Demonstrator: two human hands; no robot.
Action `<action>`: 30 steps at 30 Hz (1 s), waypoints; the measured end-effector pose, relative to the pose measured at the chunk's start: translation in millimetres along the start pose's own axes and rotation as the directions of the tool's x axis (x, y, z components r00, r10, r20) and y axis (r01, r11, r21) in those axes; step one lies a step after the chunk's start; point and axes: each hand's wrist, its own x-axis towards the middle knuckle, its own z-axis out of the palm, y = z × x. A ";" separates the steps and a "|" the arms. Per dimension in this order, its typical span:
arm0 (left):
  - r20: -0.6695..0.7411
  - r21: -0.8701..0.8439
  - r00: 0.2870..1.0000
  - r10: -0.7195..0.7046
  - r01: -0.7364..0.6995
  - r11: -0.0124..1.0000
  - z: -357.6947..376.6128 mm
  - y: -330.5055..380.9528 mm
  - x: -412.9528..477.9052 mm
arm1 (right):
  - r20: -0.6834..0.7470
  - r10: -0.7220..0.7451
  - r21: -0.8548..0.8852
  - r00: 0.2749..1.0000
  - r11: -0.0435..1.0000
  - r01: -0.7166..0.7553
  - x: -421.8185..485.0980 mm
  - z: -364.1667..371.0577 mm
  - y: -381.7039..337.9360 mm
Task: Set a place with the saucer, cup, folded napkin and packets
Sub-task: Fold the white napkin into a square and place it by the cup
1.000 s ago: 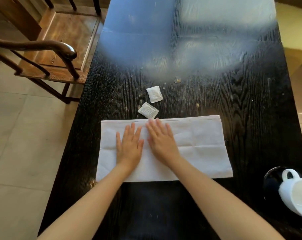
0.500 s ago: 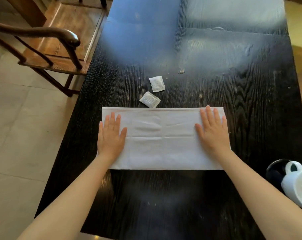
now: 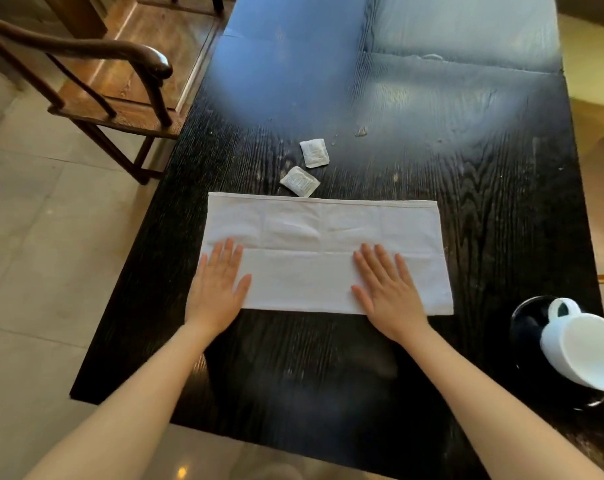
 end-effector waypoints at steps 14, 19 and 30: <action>0.085 0.133 0.905 0.416 -0.424 0.896 -25.6 -42.8 -36.2 | 0.120 -0.054 -0.034 0.991 0.998 0.058 -56.3 -39.4 51.7; 0.063 0.162 0.936 0.346 -0.352 0.922 -34.7 -29.1 -38.1 | 0.005 0.020 0.077 1.000 0.997 -0.021 -62.3 -34.2 53.8; 0.091 -0.684 0.982 -0.167 0.183 0.706 -86.0 -50.6 4.5 | 0.058 0.361 0.657 0.931 0.688 -0.308 -22.6 -82.7 84.1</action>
